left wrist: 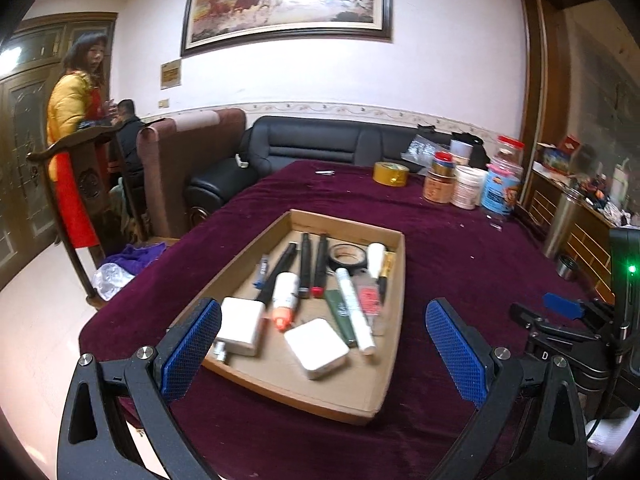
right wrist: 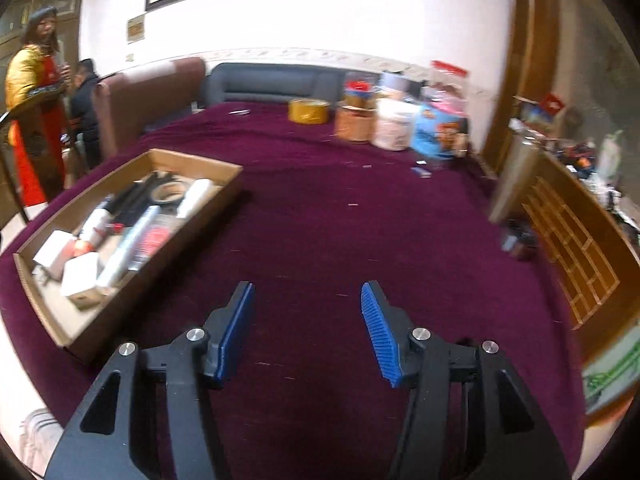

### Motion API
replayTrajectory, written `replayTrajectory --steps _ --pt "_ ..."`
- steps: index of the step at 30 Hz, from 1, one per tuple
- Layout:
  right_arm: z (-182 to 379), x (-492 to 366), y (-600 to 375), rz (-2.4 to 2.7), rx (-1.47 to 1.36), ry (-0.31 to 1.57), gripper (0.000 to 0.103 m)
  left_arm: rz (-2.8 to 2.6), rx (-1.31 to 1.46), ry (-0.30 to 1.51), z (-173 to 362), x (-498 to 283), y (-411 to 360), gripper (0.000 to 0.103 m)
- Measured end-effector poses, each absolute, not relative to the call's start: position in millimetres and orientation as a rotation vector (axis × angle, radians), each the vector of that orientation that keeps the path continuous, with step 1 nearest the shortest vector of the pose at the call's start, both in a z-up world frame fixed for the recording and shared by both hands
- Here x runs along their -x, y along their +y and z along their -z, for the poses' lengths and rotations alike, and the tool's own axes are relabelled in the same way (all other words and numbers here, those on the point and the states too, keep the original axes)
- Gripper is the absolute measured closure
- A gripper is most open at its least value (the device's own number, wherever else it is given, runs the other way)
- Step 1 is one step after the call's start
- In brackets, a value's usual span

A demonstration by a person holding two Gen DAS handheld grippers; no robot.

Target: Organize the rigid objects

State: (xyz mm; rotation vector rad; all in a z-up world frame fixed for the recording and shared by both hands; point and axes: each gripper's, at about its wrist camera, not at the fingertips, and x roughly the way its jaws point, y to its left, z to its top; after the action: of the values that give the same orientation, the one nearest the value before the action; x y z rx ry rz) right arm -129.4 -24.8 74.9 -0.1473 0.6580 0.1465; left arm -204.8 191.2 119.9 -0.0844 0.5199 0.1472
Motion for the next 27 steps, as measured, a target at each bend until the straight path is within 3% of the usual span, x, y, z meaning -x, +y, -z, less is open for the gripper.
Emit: replayTrajectory --steps 9,17,27 --pt "-77.0 133.6 -58.3 -0.062 0.130 0.615 0.049 -0.118 0.054 0.521 -125.4 203.2 164.7 0.002" --pt "-70.9 136.5 -51.6 -0.095 0.142 0.614 0.049 -0.389 -0.052 0.278 -164.1 236.8 157.7 0.001" --pt "-71.5 145.1 -34.6 -0.125 0.166 0.607 0.049 -0.356 -0.036 0.462 -142.9 217.7 167.6 0.002"
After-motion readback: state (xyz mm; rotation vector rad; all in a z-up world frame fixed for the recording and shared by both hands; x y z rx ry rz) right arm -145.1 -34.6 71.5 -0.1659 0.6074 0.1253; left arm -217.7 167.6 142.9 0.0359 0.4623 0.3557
